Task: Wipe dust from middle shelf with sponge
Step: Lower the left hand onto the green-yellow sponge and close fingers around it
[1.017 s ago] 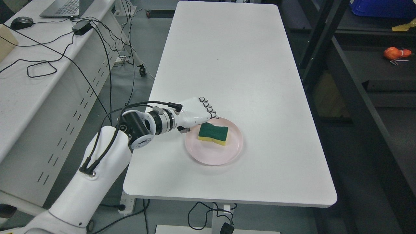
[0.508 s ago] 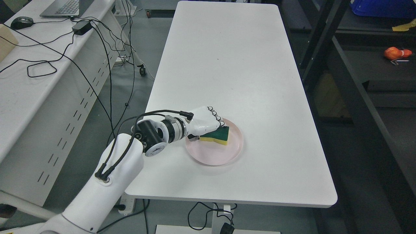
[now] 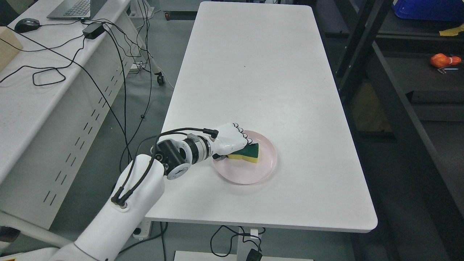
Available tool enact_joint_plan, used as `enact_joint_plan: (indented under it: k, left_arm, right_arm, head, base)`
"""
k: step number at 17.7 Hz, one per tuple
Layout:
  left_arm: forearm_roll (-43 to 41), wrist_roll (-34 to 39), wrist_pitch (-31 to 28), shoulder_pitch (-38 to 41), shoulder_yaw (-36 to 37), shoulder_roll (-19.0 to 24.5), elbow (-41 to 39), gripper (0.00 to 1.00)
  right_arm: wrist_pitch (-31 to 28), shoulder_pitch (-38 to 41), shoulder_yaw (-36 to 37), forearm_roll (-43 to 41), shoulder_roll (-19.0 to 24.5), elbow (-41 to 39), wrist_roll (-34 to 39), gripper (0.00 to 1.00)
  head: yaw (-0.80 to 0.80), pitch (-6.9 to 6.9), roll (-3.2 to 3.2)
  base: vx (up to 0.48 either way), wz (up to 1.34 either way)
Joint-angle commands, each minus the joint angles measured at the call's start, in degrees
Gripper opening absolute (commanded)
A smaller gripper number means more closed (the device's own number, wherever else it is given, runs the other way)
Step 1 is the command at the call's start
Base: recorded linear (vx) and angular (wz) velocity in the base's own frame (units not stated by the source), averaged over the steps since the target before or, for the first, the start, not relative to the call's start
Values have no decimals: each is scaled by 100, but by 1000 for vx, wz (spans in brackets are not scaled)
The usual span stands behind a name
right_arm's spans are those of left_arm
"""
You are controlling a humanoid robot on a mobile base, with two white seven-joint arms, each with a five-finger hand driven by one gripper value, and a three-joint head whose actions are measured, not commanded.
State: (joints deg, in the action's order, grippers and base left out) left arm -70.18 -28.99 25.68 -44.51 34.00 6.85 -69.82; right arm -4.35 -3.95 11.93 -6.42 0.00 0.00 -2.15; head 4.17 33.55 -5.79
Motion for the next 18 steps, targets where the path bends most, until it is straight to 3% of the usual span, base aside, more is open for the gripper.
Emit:
enact_joint_plan:
  k: [1, 7, 14, 17, 18]
  left_arm:
    - [13, -10, -1, 39, -306, -70, 39, 66]
    - [127, -10, 51, 320, -1087, -315, -5, 47]
    - [1295, -2, 113, 610, -1756, -342, -31, 19]
    - [1541, -1, 594, 619, -2195, -368, -14, 0]
    - [1603, -1, 701, 628, -2327, -368, -14, 0]
  right_arm:
    - [-4, 0, -6, 0, -100, -100, 4, 100]
    - [-4, 0, 2, 0, -100, -100, 4, 100]
    - [-4, 0, 2, 0, -100, -100, 4, 100]
    - [-4, 0, 2, 0, -100, -100, 4, 100]
    - [-4, 0, 2, 0, -100, -100, 4, 100]
  head:
    - [0, 0, 0]
    - [0, 0, 0]
    - [0, 0, 0]
    - [0, 0, 0]
    - [0, 0, 0]
  base:
    - [0, 0]
    - [0, 0]
    - [0, 0]
    - [0, 0]
    - [0, 0]
